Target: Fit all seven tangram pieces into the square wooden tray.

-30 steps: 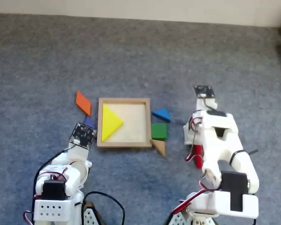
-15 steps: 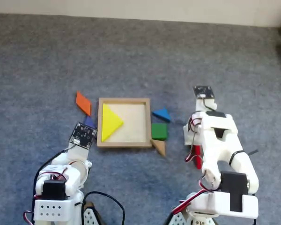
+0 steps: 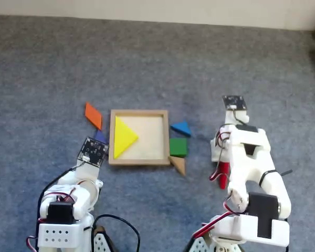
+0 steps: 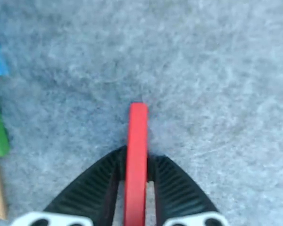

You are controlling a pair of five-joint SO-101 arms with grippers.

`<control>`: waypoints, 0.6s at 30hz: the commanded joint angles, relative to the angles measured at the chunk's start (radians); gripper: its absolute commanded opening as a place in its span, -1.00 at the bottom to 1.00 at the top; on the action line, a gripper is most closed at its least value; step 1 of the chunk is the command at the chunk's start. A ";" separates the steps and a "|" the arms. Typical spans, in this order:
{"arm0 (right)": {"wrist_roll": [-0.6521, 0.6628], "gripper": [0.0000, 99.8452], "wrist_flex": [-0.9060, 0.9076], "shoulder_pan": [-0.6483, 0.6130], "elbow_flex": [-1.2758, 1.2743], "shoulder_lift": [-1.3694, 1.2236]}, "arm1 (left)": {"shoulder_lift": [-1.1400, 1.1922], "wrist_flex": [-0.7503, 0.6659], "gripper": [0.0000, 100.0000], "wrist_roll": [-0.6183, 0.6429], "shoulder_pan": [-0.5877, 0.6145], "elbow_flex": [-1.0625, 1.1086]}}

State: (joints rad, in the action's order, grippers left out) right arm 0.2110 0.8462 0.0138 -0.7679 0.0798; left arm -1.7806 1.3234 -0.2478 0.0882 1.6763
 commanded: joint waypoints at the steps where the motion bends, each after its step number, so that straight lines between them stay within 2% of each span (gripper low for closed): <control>1: 0.014 -0.99 -0.001 -0.028 0.001 0.013 | -0.035 0.005 -0.99 0.011 0.010 0.021; 6: 0.029 -0.99 0.079 -0.031 0.021 0.018 | -0.035 0.005 -0.99 0.011 0.010 0.021; 12: 0.157 -0.99 0.298 -0.093 0.117 0.174 | -0.035 0.005 -0.99 0.011 0.010 0.021; 18: 0.241 -0.99 0.325 -0.213 0.119 0.357 | -0.035 0.005 -0.99 0.011 0.010 0.021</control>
State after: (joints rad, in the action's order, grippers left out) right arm 0.3721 1.1423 -0.0936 -0.7035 0.2992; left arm -1.7806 1.3234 -0.2478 0.0882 1.6763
